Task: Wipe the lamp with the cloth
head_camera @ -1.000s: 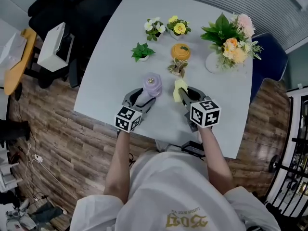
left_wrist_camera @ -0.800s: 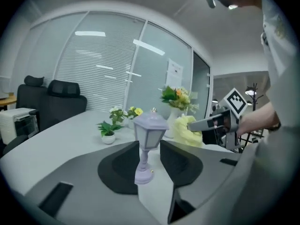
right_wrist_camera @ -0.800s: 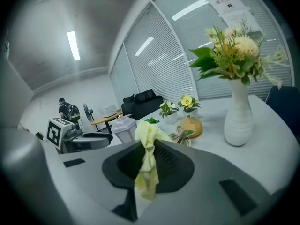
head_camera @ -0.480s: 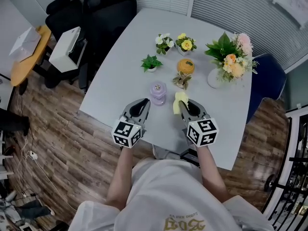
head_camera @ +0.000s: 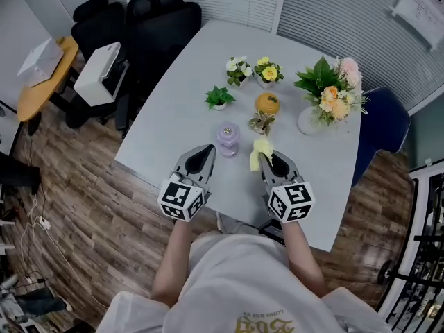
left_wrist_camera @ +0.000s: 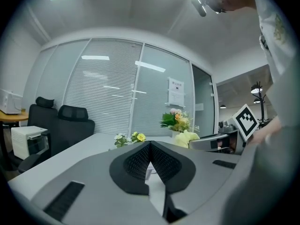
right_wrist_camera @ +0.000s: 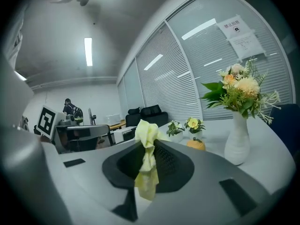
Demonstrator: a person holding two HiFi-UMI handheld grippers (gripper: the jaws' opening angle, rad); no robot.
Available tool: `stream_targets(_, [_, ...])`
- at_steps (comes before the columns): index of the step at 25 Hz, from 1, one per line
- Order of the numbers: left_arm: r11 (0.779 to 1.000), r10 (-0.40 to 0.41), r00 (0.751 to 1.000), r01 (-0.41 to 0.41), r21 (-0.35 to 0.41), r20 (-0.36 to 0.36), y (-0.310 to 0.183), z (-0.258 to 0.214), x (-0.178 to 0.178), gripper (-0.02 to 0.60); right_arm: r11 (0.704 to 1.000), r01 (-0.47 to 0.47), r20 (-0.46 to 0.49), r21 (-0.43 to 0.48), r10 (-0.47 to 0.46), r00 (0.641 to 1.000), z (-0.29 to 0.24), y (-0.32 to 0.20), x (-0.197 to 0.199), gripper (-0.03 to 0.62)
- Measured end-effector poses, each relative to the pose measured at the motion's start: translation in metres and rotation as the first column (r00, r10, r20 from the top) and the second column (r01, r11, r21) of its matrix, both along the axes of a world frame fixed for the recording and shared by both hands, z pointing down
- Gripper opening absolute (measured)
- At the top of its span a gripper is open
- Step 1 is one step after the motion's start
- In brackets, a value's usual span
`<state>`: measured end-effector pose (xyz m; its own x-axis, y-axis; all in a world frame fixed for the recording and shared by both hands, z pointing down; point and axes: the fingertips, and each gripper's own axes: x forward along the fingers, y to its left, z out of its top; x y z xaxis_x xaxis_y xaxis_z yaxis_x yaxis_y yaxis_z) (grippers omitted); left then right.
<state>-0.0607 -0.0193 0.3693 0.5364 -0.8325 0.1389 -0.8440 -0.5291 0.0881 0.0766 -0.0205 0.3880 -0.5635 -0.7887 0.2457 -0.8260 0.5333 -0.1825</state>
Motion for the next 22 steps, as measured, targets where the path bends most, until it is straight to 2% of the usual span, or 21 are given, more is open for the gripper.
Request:
stream_targets(9, [1.000, -0.027, 1.000, 0.027, -0.009, -0.006, -0.001, 0.002, -0.006, 0.003, 1.000, -0.003, -0.007, -0.012, 0.003, 1.000, 0.004, 0.002, 0.001, 0.054])
stream_targets(22, [1.000, -0.010, 1.000, 0.010, -0.015, 0.006, -0.005, 0.009, 0.001, 0.003, 0.999, -0.023, -0.033, -0.032, 0.022, 0.999, 0.010, 0.003, 0.011, 0.054])
